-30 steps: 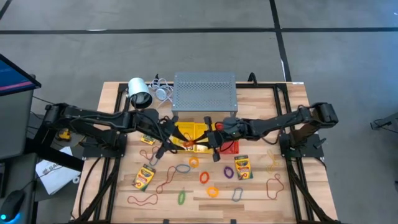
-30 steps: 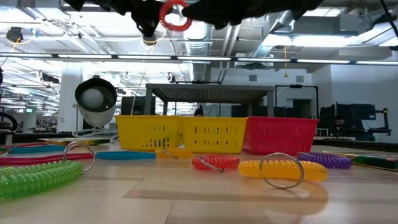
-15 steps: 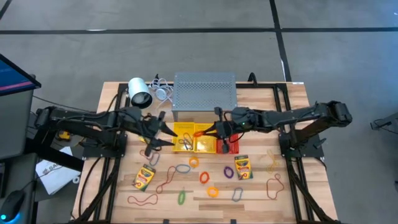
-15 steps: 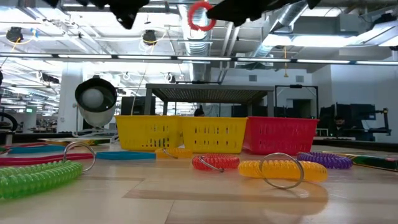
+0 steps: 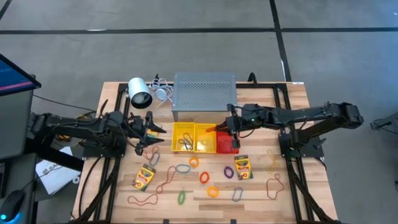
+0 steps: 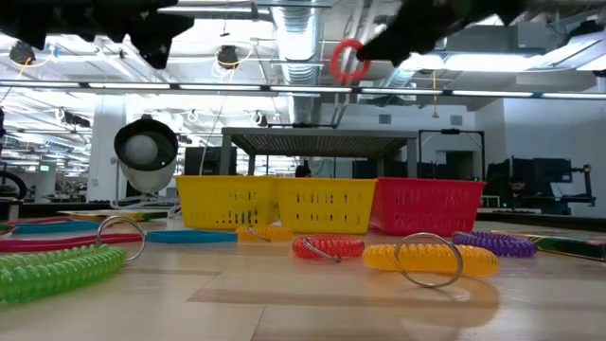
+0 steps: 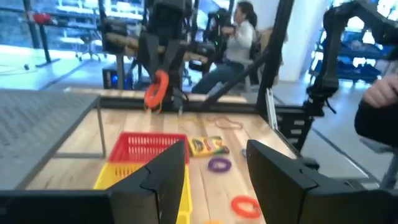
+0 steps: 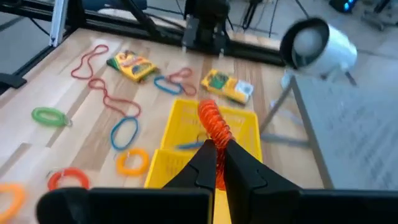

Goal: Pick & Place Office Desk Supplies
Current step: Put the orange spring keychain into the red basket

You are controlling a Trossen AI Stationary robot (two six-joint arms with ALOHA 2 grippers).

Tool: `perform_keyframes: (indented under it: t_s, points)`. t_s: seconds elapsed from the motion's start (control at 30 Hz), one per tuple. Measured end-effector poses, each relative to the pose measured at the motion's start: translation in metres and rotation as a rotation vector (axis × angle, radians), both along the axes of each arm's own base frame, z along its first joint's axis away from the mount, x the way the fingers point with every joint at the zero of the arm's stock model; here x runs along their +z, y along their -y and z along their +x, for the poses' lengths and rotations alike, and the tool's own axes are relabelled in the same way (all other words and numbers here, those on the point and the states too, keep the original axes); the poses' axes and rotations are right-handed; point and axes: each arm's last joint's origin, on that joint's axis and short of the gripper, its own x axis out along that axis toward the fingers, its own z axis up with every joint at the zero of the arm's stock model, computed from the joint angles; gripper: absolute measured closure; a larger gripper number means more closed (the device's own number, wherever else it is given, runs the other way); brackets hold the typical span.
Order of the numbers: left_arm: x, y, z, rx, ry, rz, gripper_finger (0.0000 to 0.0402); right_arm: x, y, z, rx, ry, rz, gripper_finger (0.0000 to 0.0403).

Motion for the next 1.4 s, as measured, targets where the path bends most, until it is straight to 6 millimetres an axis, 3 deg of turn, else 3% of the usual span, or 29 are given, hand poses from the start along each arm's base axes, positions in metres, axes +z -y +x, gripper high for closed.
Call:
perform_keyframes:
  t_s: [0.27, 0.5, 0.8, 1.23, 1.4]
  points:
    - [-0.01, 0.0, 0.002, 0.0, -0.01, -0.022, 0.0234, -0.022, -0.001, -0.027, -0.132, -0.118, 0.049, 0.0394]
    - [-0.013, 0.0, 0.006, 0.011, -0.036, -0.022, 0.0234, -0.046, -0.008, -0.035, -0.189, -0.228, 0.077, 0.0394]
    - [-0.02, 0.0, 0.015, 0.02, -0.076, -0.025, 0.0234, -0.06, -0.017, -0.032, -0.233, -0.31, 0.084, 0.0393]
    - [-0.026, 0.0, 0.024, 0.022, -0.101, -0.045, 0.0234, -0.101, -0.029, -0.015, -0.241, -0.473, 0.091, 0.0393]
    - [-0.026, 0.0, 0.025, 0.022, -0.098, -0.045, 0.0234, -0.105, -0.03, -0.013, -0.245, -0.483, 0.1, 0.0393]
